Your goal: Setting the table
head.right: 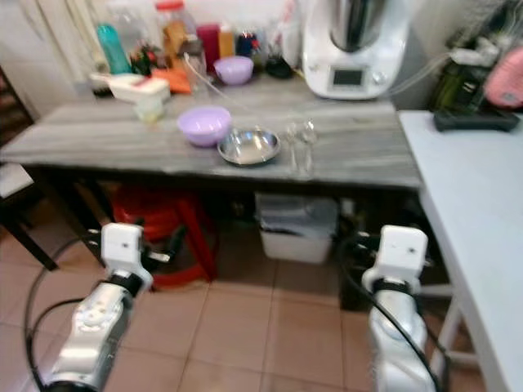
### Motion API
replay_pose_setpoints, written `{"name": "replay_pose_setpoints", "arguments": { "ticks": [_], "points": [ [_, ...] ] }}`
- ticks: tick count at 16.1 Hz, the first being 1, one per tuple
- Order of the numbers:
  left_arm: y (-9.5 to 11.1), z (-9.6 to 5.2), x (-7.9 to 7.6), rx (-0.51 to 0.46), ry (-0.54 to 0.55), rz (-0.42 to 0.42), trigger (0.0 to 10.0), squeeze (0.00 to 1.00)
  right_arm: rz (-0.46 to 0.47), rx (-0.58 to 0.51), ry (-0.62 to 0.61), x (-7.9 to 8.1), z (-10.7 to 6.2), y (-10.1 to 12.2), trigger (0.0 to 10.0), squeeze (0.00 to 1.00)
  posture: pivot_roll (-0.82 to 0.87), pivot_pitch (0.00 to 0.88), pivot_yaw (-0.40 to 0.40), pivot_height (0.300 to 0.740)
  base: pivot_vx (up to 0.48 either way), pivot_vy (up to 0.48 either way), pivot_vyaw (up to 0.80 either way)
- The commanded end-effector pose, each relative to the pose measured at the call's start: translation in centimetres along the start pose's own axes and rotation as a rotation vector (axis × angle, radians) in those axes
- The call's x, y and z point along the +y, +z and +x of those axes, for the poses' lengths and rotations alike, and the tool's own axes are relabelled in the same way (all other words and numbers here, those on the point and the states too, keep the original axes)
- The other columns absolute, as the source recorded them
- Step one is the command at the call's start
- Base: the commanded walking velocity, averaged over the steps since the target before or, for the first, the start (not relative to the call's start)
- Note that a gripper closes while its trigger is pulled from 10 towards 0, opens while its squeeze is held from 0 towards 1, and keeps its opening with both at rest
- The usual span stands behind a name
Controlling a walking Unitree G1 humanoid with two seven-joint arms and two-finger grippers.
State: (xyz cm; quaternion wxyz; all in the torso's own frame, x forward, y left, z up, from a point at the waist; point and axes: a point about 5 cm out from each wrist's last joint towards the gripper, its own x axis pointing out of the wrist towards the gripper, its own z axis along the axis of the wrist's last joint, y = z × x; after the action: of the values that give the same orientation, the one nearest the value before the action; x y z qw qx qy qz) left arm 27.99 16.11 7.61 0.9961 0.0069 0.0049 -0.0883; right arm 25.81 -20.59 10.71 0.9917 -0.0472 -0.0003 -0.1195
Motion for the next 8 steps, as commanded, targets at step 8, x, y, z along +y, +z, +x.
{"name": "replay_pose_setpoints", "arguments": {
  "ticks": [8],
  "points": [
    [1.01,0.19,-0.49,-0.066,-0.054,-0.014,10.0,0.0,0.066,-0.008,0.057,0.72,0.21,0.55,10.0,0.0,-0.11,0.0,0.082,0.74,-0.034,-0.03,0.0]
  ]
}}
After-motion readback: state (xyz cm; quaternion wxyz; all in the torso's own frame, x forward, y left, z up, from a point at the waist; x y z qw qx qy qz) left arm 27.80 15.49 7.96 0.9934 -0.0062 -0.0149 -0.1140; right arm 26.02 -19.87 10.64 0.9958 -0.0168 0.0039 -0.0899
